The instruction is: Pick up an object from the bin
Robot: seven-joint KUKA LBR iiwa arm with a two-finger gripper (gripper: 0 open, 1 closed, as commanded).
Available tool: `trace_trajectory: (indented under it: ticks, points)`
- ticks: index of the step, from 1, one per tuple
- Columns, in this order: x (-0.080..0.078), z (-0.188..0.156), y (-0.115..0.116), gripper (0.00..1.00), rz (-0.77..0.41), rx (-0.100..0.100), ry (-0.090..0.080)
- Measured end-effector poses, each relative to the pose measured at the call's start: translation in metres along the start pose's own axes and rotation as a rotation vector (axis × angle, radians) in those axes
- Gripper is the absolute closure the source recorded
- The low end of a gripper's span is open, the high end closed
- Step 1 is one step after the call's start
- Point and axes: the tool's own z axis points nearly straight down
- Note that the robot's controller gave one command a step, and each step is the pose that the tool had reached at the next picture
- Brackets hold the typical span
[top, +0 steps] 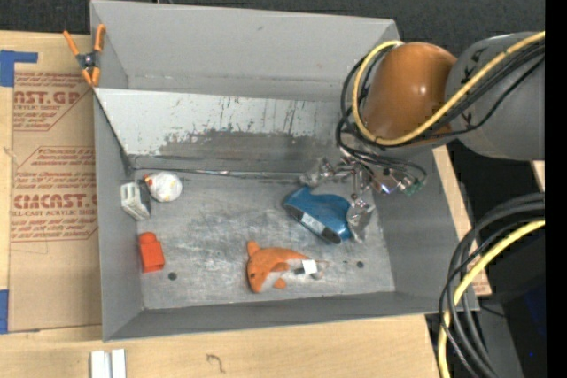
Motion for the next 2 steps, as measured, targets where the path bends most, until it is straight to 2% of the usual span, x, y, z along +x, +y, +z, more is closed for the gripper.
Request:
trace_trajectory:
  ticks: [1,2]
  points:
    - [-0.0091,0.0118,0.0121,1.00,0.291,0.005,0.009]
    - [-0.0092,0.0118,0.0121,1.00,0.290,0.005,0.008]
